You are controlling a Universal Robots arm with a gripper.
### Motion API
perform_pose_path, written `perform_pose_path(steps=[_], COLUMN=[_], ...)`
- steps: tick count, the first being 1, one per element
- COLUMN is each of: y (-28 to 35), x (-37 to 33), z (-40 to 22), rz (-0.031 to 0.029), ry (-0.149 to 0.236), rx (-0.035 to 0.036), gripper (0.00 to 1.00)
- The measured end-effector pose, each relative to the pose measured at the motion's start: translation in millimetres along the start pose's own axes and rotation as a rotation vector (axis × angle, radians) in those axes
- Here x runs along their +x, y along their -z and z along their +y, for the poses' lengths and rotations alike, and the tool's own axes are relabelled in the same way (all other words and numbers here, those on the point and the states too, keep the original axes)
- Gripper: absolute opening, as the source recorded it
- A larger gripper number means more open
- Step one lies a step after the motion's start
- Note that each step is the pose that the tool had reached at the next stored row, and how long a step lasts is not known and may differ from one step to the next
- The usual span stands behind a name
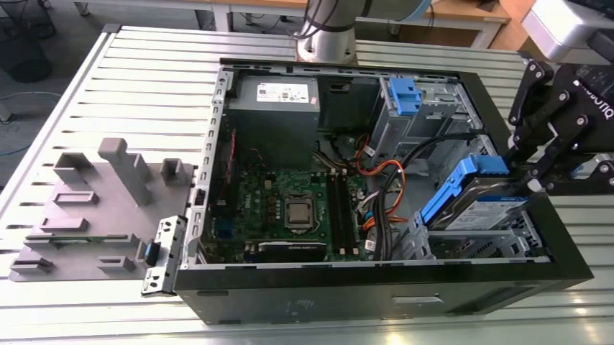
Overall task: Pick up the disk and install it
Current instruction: 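Insert the disk into the insertion slot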
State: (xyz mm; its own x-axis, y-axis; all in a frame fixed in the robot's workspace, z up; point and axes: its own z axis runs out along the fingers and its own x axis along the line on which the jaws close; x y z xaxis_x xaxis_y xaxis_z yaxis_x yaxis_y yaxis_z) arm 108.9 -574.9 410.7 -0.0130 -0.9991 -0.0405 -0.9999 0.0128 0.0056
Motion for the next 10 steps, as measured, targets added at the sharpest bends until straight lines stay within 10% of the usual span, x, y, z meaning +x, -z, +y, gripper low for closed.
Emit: perform_pose_path(steps=[10], y=[-18.2], x=[0.8], z=[-0.1], rz=[0.0001], ry=[0.0], rx=[0.0], gripper=[0.35])
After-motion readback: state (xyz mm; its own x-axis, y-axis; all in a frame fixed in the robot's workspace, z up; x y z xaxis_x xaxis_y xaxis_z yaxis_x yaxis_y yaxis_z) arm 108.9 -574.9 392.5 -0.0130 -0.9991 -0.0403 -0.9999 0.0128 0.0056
